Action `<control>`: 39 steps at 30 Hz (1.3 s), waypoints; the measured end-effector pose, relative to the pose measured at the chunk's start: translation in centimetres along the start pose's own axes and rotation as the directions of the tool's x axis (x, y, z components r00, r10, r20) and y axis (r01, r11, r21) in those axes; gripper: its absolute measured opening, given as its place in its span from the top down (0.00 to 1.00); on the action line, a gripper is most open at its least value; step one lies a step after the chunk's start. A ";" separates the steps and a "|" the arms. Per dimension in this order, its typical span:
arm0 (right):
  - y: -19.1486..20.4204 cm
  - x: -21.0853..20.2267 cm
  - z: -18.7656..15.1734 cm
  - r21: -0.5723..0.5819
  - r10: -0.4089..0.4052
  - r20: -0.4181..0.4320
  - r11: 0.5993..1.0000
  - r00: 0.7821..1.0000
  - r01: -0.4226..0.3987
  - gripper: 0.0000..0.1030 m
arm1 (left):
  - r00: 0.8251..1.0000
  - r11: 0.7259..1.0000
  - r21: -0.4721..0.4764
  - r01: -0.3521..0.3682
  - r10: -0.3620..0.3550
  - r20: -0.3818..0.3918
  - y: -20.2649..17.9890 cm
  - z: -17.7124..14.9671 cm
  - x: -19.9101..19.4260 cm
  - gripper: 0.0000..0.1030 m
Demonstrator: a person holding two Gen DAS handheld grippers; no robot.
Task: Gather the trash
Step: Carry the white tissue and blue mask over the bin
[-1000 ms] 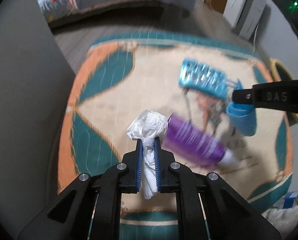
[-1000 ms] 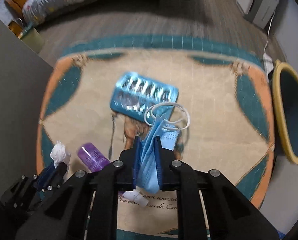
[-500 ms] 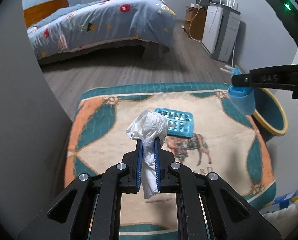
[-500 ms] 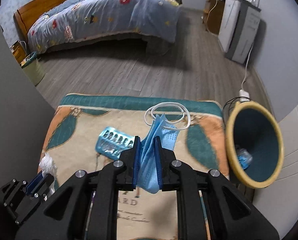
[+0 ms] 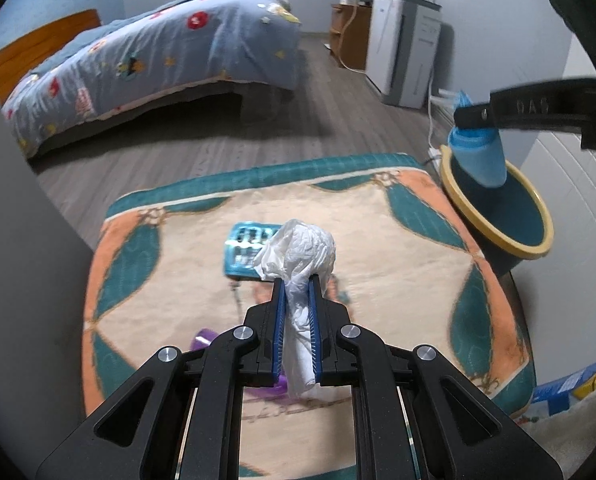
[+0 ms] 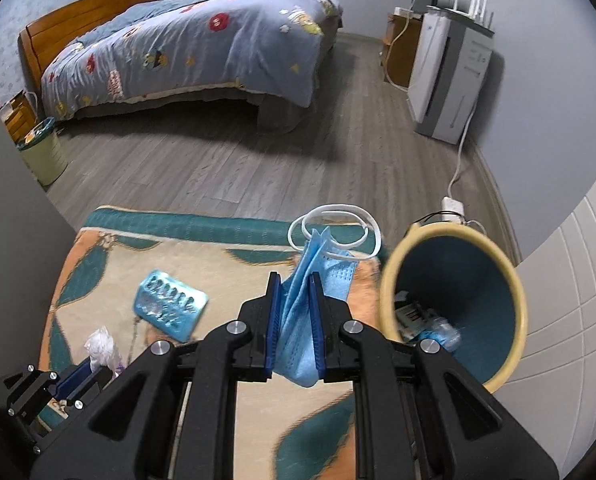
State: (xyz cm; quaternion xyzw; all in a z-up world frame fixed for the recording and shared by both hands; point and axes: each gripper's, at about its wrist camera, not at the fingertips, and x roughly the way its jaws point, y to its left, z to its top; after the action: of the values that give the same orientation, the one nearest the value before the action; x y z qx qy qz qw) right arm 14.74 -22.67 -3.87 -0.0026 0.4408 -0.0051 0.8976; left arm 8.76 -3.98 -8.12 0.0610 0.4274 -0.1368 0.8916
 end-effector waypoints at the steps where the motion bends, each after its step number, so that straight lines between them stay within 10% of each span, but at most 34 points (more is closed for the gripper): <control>1: -0.7 0.0 0.1 0.005 -0.005 0.003 1.000 1.000 0.005 0.87 | 1.000 1.000 0.008 0.005 -0.005 -0.003 -0.5 0.1 0.2 0.88; 31: -15.8 2.3 -0.4 0.243 -0.016 -0.030 0.970 0.999 0.023 0.87 | 0.987 0.971 0.180 0.159 -0.151 -0.058 -13.9 2.8 5.5 0.88; 39: -20.3 3.3 -0.8 0.319 -0.057 -0.042 0.946 0.997 0.068 0.87 | 0.971 0.934 0.269 0.233 -0.240 -0.009 -17.7 7.6 4.3 0.88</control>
State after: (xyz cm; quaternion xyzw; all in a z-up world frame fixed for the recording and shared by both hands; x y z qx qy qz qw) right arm 16.01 -43.04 -6.76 0.1289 0.4480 -0.1049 0.8784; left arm 11.80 -23.42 -6.55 0.1276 0.3984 -0.3003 0.8572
